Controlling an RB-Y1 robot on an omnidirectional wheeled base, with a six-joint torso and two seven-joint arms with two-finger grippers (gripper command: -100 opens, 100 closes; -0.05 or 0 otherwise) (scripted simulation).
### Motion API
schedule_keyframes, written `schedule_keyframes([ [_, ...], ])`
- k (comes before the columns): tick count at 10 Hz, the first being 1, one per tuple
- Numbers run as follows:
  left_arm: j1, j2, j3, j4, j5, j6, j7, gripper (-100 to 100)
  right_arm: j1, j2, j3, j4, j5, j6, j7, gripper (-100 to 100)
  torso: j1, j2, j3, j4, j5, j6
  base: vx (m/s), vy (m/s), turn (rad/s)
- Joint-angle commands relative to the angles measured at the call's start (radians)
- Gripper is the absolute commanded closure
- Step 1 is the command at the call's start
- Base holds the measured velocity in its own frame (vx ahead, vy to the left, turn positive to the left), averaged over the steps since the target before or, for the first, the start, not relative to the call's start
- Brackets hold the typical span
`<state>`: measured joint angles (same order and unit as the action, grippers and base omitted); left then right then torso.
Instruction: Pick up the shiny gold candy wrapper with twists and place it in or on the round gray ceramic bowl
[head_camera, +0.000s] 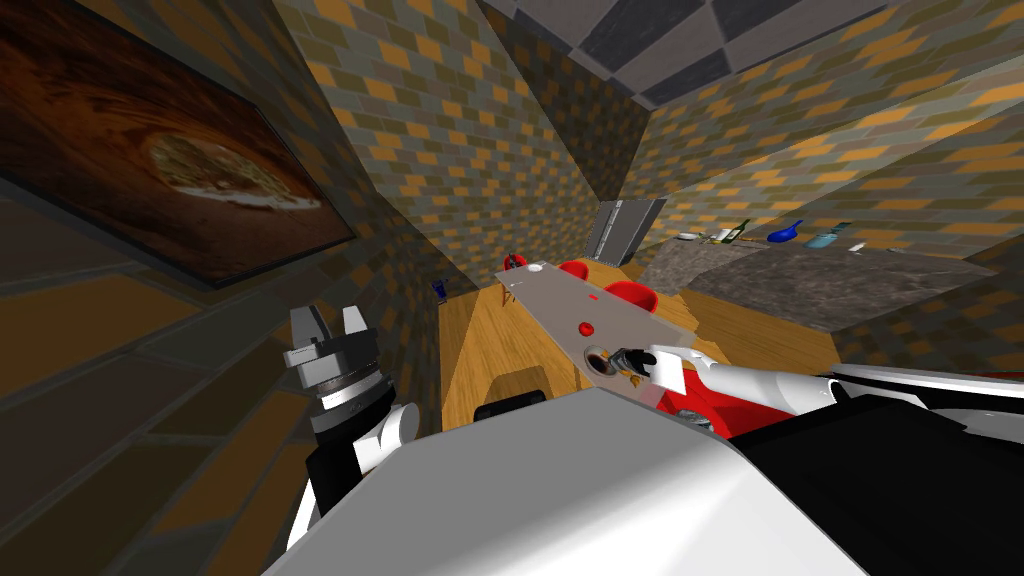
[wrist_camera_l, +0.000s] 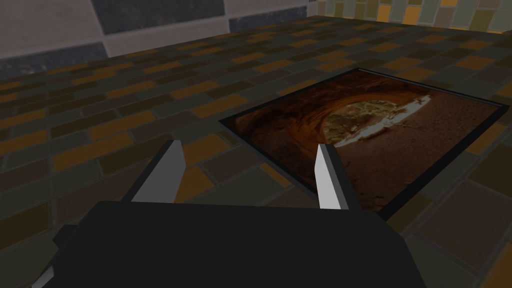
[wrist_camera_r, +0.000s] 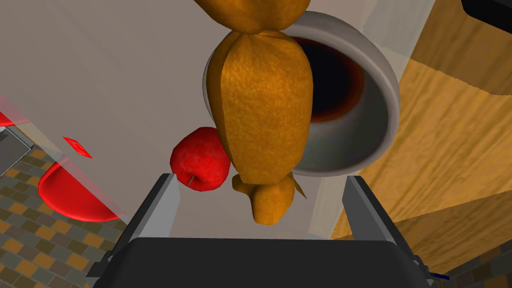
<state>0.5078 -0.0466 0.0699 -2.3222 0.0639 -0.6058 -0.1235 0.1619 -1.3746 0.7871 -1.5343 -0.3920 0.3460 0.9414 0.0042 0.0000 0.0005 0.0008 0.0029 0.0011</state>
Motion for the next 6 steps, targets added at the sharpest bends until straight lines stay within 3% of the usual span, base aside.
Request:
schedule_keyframes([
  [1,0.0,0.0,0.0,0.0,0.0,0.0,0.0,0,0.0,0.0,0.0,0.0,0.0,0.0,0.0,-100,0.0,0.0,0.0,0.0,0.0,0.0,0.0,0.0,0.0],
  [2,0.0,0.0,0.0,0.0,0.0,0.0,0.0,0,0.0,0.0,0.0,0.0,0.0,0.0,0.0,-100,0.0,0.0,0.0,0.0,0.0,0.0,0.0,0.0,0.0],
  [3,0.0,0.0,0.0,0.0,0.0,0.0,0.0,0,0.0,0.0,0.0,0.0,0.0,0.0,0.0,0,0.0,0.0,0.0,0.0,0.0,0.0,0.0,0.0,0.0],
  [4,0.0,0.0,0.0,0.0,0.0,0.0,0.0,0,-0.005,-0.035,0.002,-0.033,-0.024,0.005,0.003,-100,0.0,0.0,0.0,0.0,0.0,0.0,0.001,-0.001,-0.041],
  [6,0.0,0.0,0.0,0.0,0.0,0.0,0.0,0,-0.01,-0.07,0.003,-0.066,-0.048,0.01,0.006,-100,0.0,0.0,0.0,0.0,0.0,0.0,0.003,0.0,-0.043],
])
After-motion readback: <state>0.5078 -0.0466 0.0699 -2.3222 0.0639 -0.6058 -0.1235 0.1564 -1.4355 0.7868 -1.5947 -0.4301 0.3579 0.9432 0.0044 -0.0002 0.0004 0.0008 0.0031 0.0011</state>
